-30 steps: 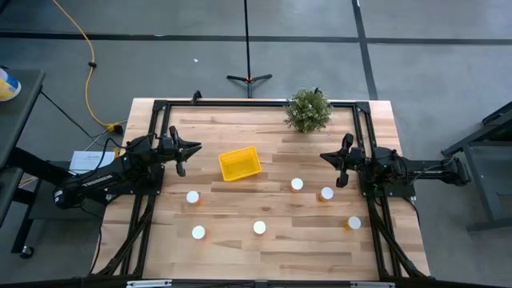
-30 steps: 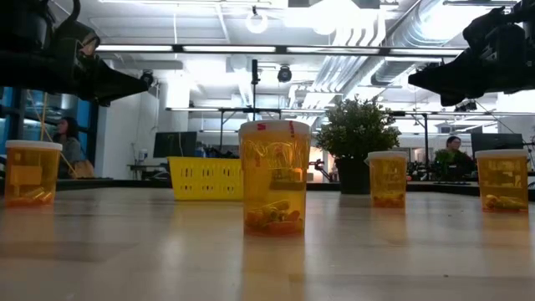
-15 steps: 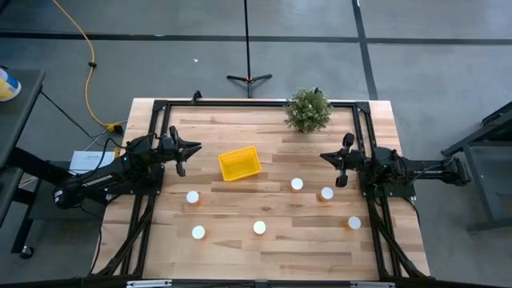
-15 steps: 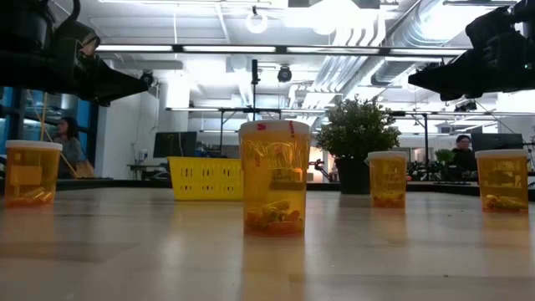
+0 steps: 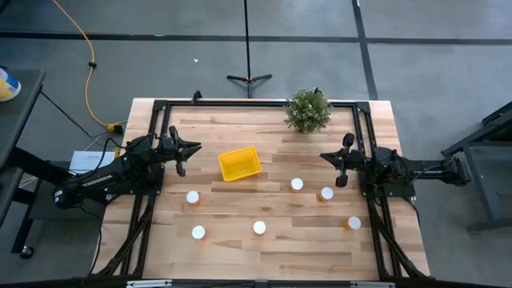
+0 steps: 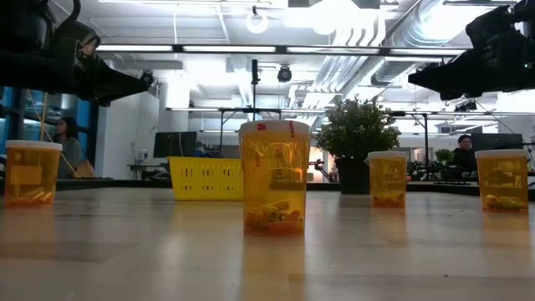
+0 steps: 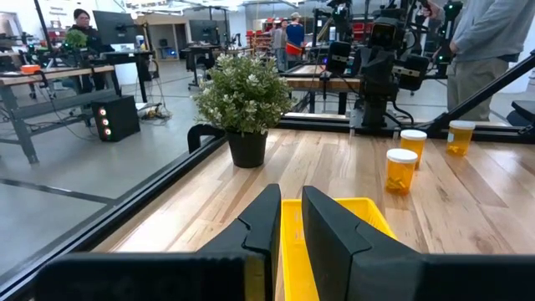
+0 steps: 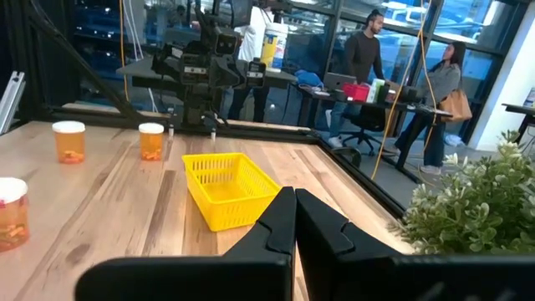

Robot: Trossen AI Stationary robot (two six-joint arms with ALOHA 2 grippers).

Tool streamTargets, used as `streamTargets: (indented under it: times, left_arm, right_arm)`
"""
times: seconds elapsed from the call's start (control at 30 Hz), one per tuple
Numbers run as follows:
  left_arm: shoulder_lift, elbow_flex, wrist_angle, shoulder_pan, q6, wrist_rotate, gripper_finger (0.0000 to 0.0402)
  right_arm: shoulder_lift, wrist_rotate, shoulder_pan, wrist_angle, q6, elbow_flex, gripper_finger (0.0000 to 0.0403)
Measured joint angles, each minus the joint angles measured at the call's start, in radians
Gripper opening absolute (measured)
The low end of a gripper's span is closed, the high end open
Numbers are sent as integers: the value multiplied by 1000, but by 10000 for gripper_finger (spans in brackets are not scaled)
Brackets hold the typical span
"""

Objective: Pick and place pill bottles into a basket
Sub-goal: Put the orange pill bottle into the yellow bin

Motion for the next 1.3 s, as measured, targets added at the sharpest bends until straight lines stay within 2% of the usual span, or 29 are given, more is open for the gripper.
streamTargets:
  times: [0.57, 0.8, 0.93, 1.1, 1.2, 1.3]
  left_arm:
    - [0, 0, 0, 0, -27, 2, 90]
    - [0, 0, 1, 0, -28, 11, 90]
    - [0, 0, 12, 0, -26, 38, 90]
    - [0, 0, 47, 0, -29, 124, 96]
    - [0, 2, 69, -1, -57, 151, 126]
    - [1, 25, 74, -1, -88, 128, 175]
  right_arm:
    - [0, 0, 0, -5, 68, 0, 0]
    - [0, 0, 0, 33, 49, 0, 7]
    - [0, 0, 0, 62, 45, 3, 41]
    - [0, -28, 0, 106, 82, 25, 115]
    - [11, -76, 0, 178, 106, 27, 162]
    - [38, -83, 0, 257, 88, 27, 199]
